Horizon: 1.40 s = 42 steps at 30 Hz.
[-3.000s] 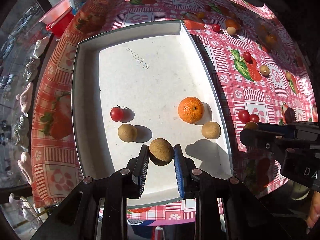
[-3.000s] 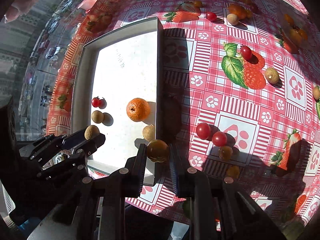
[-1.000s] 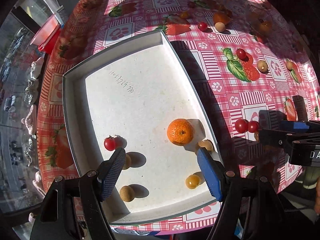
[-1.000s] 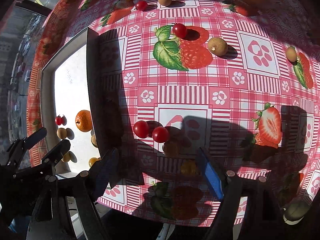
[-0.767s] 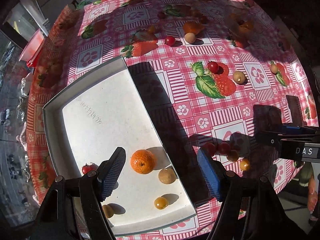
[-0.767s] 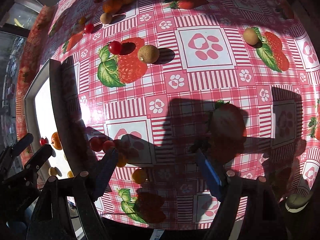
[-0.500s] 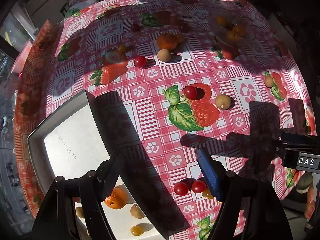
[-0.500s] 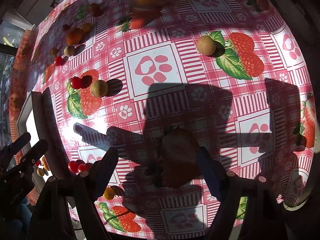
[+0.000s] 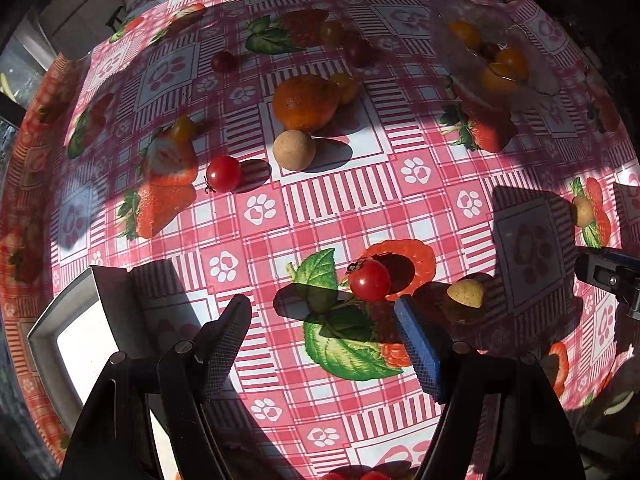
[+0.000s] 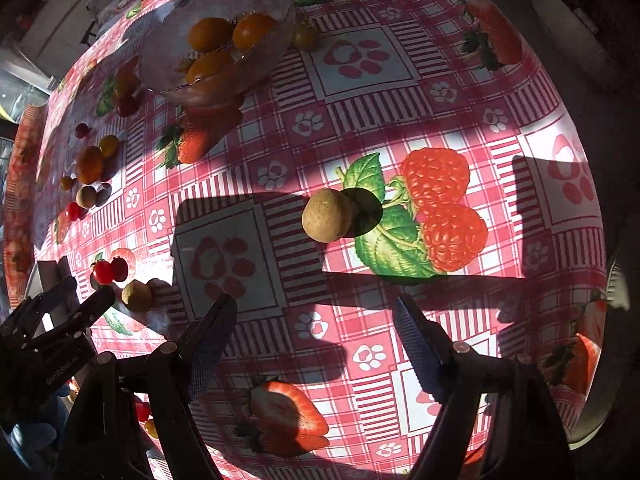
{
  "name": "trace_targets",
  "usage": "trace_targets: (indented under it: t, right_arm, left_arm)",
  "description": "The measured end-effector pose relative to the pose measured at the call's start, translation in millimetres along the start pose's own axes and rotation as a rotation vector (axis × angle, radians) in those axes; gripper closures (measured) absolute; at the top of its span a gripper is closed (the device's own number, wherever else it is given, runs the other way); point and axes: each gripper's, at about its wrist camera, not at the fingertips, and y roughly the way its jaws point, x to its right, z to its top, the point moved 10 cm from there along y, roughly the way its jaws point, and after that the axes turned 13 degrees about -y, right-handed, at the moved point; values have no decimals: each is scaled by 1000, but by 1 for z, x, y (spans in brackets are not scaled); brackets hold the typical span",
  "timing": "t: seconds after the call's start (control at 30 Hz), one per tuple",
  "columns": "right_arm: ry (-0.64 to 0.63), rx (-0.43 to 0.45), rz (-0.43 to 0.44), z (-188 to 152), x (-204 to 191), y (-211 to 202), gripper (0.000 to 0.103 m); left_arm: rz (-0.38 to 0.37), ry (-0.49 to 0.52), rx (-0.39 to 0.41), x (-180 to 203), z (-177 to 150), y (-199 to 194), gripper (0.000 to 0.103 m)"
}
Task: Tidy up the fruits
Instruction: 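Withdraw both open tools from the tray toward the remaining fruits, then grasp a cherry tomato with the left tool while the right tool grasps a yellow fruit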
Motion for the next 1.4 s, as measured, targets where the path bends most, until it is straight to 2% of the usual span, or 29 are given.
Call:
trace_targets:
  t: [0.27, 0.33, 0.37, 0.43, 0.53, 0.63, 0.7, 0.77, 1.13, 1.4]
  right_arm:
    - [-52, 36, -33, 42, -2, 12, 23]
    - [-68, 37, -39, 45, -5, 14, 39]
    - [-74, 41, -52, 46, -6, 14, 41]
    - [-85, 53, -59, 49, -11, 13, 57]
    - [-86, 62, -49, 55, -23, 16, 75]
    - [-77, 64, -20, 60, -32, 17, 75]
    - [-73, 65, -2, 46, -28, 5, 75]
    - [-67, 67, 18, 39, -29, 1, 75]
    - [-49, 61, 95, -5, -40, -8, 75]
    - [-56, 65, 142, -16, -64, -17, 75]
  left_arm:
    - [6, -7, 4, 5, 5, 9, 28]
    - [6, -11, 4, 7, 8, 9, 28]
    - [7, -15, 4, 7, 8, 9, 28]
    - [8, -24, 4, 12, 9, 8, 29]
    - [-13, -37, -4, 20, 11, 8, 42]
    - [-27, -27, 5, 23, 10, 4, 63]
    - [-45, -17, 2, 26, 10, 3, 79]
    - [-72, -13, -8, 27, 8, 1, 80]
    - [-115, -18, 25, 16, -8, -37, 80]
    - [-133, -53, 42, -8, -25, -61, 80]
